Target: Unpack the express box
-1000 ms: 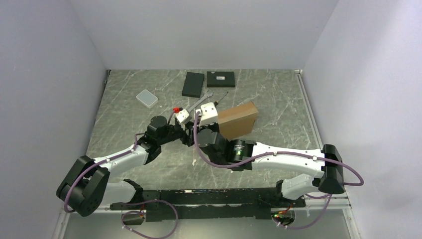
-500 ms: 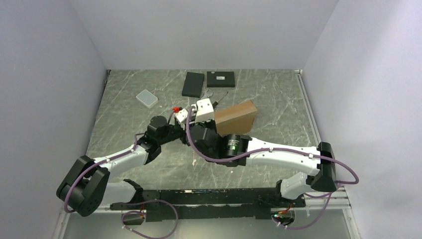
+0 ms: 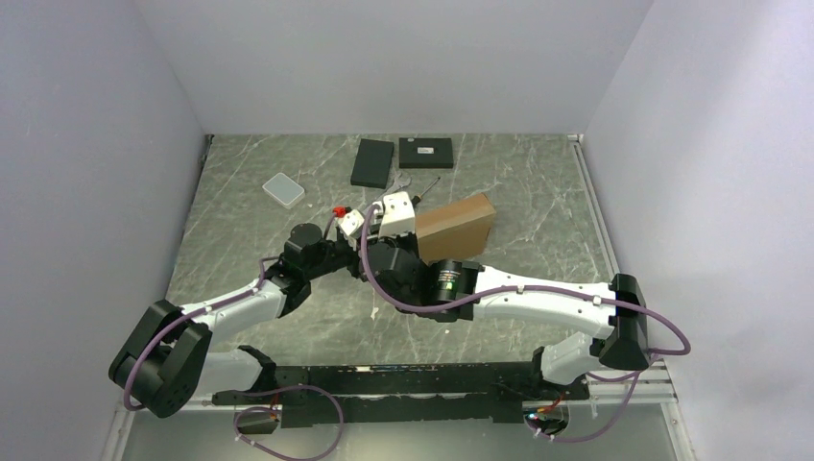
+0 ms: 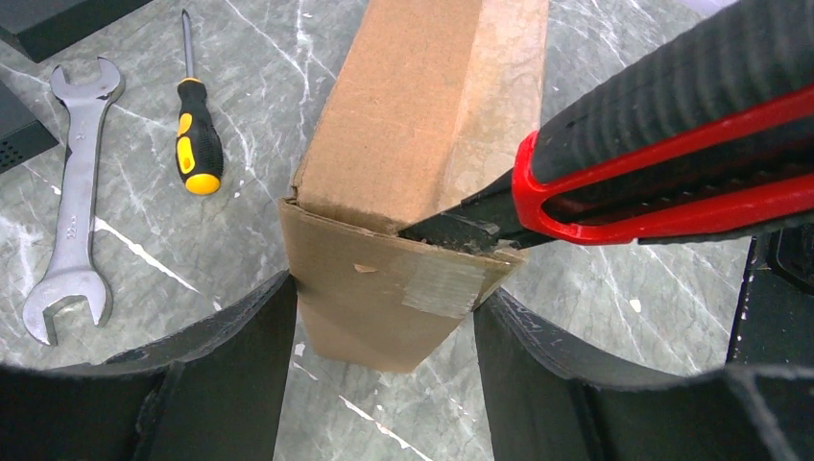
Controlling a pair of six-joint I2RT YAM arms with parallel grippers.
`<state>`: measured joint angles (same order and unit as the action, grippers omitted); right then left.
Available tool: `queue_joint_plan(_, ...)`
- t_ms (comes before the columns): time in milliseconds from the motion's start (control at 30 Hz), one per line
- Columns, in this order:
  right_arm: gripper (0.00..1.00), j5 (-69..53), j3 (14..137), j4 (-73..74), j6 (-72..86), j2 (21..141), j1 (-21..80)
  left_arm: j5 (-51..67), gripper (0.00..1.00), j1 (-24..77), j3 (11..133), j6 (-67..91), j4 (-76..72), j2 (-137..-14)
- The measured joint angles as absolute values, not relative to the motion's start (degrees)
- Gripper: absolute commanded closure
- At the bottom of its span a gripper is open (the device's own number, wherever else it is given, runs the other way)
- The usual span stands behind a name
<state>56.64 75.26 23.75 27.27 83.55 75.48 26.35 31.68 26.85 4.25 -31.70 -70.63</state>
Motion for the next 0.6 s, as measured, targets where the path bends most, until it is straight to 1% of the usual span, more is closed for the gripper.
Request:
queue_joint_plan(333, 1.0, 58.7, 74.8, 24.9, 28.2, 82.9, 77.6, 26.6, 1.0, 31.9, 26.8, 4.2, -31.8, -70.6)
queue_joint_plan(600, 1.0, 59.7, 71.3, 22.3, 29.0, 80.7, 78.6, 26.7, 1.0, 32.1, 26.6, 4.1, -31.7, -70.3)
